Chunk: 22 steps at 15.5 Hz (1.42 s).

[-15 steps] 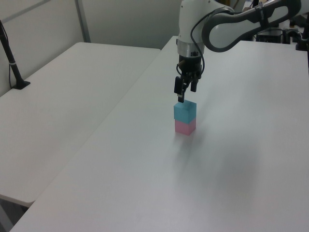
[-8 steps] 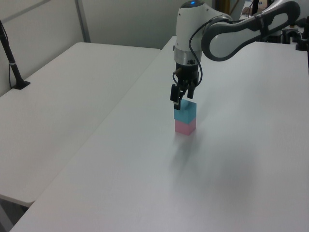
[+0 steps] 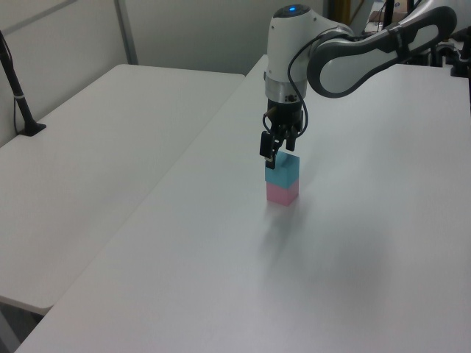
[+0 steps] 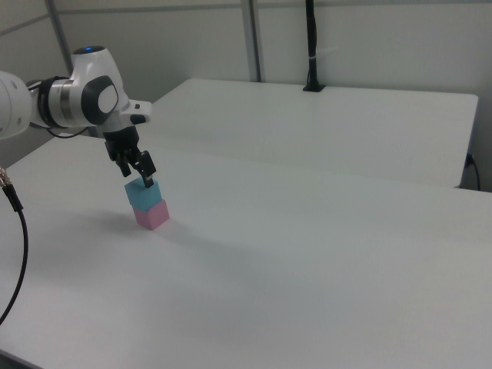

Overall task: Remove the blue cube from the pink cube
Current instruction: 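Close the gripper on the light-blue cube, then lift the light-blue cube up off the pink cube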

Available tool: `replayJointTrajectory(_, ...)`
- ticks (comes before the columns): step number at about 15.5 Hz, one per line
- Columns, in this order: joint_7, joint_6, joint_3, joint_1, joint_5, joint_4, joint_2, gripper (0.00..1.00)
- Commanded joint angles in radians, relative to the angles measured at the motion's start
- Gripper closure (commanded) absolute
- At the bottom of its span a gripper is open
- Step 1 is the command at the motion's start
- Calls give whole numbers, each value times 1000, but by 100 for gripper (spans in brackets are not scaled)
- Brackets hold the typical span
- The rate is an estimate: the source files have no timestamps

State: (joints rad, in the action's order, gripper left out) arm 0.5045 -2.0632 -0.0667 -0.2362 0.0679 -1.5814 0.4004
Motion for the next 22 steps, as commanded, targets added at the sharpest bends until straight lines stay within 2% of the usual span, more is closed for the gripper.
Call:
replayJointTrajectory(1,28,-20,2,-8,33,-5,6,0)
replayJointTrajectory(5,83,-21,2,-17,91,-17,17,3)
replayJointTrajectory(6,94,-21,2,-17,107,-19,21,8)
replayJointTrajectory(8,101,-23,2,-17,109,-16,28,31)
replayJointTrajectory(10,106,-18,1,-17,92,-9,22,33)
replayJointTrajectory(12,105,-8,1,-5,90,-5,-6,40)
replayJointTrajectory(15,79,-11,1,26,92,-5,-29,40)
replayJointTrajectory(22,-307,-18,8,170,98,-2,6,39)
